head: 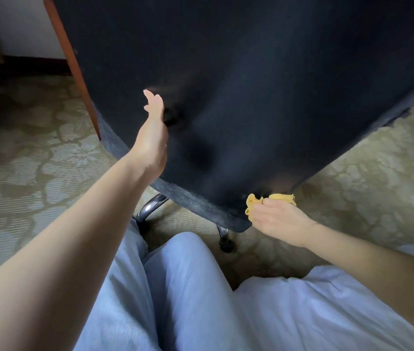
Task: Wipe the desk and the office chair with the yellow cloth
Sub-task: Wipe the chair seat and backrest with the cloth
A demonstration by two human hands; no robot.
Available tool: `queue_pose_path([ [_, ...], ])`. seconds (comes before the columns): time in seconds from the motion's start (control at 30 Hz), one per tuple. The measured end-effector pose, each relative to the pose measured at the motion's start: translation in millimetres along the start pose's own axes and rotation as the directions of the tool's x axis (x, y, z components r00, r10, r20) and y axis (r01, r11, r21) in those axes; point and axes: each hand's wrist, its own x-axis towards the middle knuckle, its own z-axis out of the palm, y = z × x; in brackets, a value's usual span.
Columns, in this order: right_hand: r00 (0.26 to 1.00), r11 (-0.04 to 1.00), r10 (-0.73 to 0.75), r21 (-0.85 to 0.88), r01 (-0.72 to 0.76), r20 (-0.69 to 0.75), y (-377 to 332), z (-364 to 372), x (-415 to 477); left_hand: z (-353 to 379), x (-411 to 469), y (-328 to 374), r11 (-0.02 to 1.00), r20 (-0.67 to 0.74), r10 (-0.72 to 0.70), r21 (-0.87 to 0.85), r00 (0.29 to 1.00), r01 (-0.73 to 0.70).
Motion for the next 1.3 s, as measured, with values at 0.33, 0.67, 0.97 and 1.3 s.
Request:
queue_pose_path([
  [0.33, 0.890, 0.950, 0.145, -0.191, -0.247, -0.432, 39.2, -69.4, 14.6, -6.2, -8.8, -38.9, 0.998, 0.100, -0.049, -0.044, 0.994, 0.053],
  [0.67, 0.940, 0.993, 0.068, -0.072, -0.098, -0.334, 22.2, -57.4, 92.9, 33.0, 1.8, -58.7, 0.969, -0.044, -0.020, 0.244, 0.999, 0.030],
  [0.97, 0.999, 0.997, 0.047, -0.056, -0.048, -0.022, -34.1, 13.0, 105.3, 34.3, 7.0, -59.6, 0.976, -0.061, -0.034, 0.213, 0.998, 0.046],
  [1.3, 0.997, 0.996, 0.025, -0.084, -0.018, 0.079, -11.3, 29.6, 27.4, 40.6, -2.8, -51.9, 0.927, -0.089, -0.094, 0.355, 0.992, 0.120],
])
